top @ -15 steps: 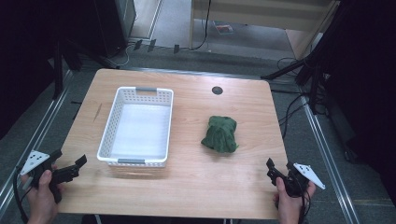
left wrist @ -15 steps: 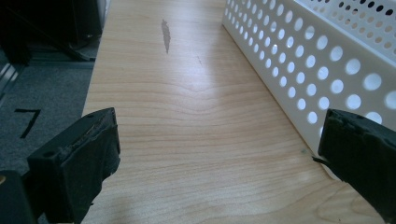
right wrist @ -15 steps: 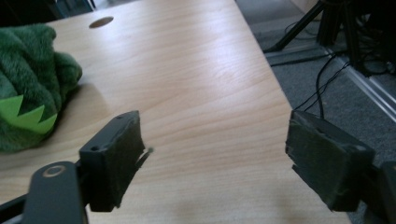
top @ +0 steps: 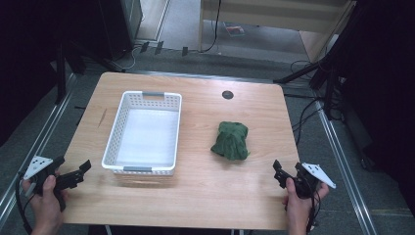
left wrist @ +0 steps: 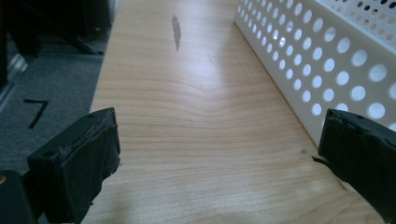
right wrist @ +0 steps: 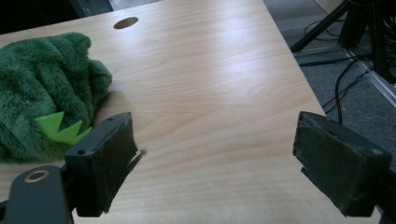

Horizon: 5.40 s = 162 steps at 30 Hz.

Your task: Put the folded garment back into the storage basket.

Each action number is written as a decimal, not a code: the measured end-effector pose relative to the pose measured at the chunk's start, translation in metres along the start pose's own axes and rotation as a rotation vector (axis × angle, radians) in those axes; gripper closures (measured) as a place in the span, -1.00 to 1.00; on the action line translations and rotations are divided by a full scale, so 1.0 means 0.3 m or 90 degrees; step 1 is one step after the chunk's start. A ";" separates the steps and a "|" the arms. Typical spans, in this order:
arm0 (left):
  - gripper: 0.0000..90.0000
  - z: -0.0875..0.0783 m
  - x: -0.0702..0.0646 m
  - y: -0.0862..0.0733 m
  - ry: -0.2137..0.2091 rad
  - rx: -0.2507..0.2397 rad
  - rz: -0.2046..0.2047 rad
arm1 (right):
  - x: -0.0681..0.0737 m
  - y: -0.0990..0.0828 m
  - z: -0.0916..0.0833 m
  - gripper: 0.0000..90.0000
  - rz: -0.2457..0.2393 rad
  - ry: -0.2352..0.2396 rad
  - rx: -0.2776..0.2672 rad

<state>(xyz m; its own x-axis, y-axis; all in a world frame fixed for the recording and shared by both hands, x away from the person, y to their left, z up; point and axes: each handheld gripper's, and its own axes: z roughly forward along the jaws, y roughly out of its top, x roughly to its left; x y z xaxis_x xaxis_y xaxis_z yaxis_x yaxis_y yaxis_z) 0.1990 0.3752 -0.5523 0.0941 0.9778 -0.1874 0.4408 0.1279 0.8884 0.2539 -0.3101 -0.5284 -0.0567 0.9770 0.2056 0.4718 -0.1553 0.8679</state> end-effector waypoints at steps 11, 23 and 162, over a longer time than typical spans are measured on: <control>-1.00 0.031 -0.022 0.013 0.096 0.020 -0.006 | 0.028 0.065 -0.056 -0.69 0.013 0.023 0.017; -0.98 0.026 -0.013 0.010 0.050 0.023 -0.010 | 0.115 0.153 -0.029 -0.67 0.023 0.055 0.014; -0.98 0.022 -0.044 0.004 -0.005 0.021 0.043 | 0.911 0.250 0.231 -0.58 -0.072 0.149 -0.024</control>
<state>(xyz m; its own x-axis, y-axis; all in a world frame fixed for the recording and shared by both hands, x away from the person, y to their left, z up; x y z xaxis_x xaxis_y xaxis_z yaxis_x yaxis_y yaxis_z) 0.2041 0.3614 -0.5517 0.1316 0.9826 -0.1311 0.4618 0.0563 0.8852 0.3348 -0.0447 -0.4384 -0.3120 0.9285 0.2014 0.4180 -0.0562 0.9067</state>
